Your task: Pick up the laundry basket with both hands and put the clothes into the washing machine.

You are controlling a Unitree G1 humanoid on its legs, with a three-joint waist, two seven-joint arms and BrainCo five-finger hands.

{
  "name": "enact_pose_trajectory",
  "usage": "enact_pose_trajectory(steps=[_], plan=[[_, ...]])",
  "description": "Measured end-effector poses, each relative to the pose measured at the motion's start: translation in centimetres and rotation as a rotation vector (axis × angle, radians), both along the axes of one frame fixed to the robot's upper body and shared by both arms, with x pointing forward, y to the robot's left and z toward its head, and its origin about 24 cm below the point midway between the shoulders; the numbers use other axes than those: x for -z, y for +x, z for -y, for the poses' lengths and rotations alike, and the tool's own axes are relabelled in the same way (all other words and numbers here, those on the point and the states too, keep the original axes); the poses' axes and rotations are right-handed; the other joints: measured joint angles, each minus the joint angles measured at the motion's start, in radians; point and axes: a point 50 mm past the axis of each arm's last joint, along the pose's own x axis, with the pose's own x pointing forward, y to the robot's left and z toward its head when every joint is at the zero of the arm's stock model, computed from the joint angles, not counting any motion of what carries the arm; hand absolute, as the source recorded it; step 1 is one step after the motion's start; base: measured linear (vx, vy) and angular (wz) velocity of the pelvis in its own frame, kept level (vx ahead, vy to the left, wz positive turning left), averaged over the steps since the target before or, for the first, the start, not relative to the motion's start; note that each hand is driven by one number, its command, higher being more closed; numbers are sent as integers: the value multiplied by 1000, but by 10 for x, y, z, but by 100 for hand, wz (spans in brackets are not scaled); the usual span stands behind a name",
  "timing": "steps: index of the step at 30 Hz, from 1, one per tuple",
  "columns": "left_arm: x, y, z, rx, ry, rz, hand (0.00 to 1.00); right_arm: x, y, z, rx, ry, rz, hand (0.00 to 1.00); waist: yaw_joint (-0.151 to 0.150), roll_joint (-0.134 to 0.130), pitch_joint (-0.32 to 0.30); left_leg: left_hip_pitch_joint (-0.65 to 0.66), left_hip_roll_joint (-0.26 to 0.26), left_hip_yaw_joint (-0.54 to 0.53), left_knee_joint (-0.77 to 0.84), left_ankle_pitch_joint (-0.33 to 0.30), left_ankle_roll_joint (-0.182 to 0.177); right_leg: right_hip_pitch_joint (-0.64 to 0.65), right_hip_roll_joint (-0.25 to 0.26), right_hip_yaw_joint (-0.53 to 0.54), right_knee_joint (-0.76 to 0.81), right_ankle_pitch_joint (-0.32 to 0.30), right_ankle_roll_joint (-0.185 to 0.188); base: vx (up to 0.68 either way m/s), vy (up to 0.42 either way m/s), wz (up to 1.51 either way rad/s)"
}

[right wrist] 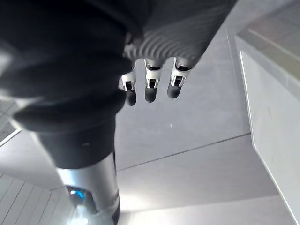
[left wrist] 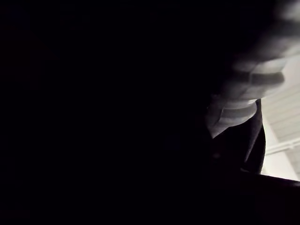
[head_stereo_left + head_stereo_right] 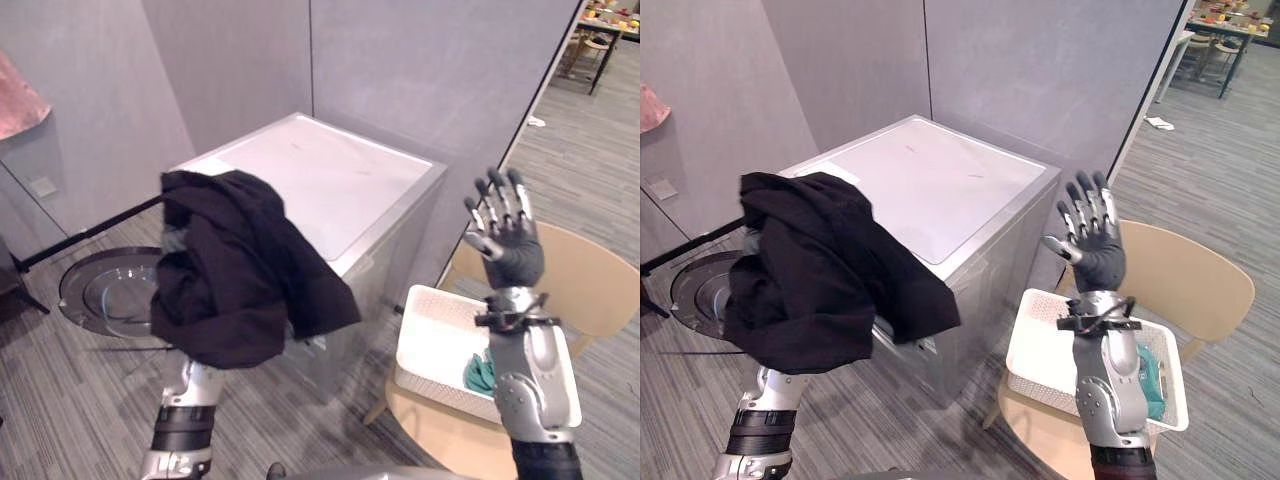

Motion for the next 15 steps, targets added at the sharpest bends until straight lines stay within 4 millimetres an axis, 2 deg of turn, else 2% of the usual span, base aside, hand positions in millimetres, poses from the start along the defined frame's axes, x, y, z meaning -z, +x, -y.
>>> enact_pose_trajectory(steps=[6, 10, 11, 15], plan=[[-2, -35, -33, -182, -42, 63, 100, 11, -20, 12, 88, 54, -24, 0, 3, 13, -19, 2, 1, 1, 0, -1, 0, 2, 0, -1, -1, 0, 0, 0, 0, 0], [0, -67, -50, -301, -87, 95, 100, 24, -39, 17, 155, 108, -74, 0, 5, 14, -20, 8, 0, 0, 0, -1, 1, 10, -2, -5, -1, 0, 0, -4, 0, 1], [4, -81, -56, -351, -95, 87, 100, 33, -47, 17, 178, 134, -112, 0, 5, 13, -21, 11, 0, -2, 0, -2, 1, 16, -4, -9, -3, 0, 1, -9, -1, 5], [17, -107, -55, -401, -99, 14, 100, 51, -67, 21, 251, 168, -197, 0, 7, 11, -22, 14, 0, -9, 0, -5, 5, 34, -7, -31, -10, -1, 1, -17, 0, 14]])
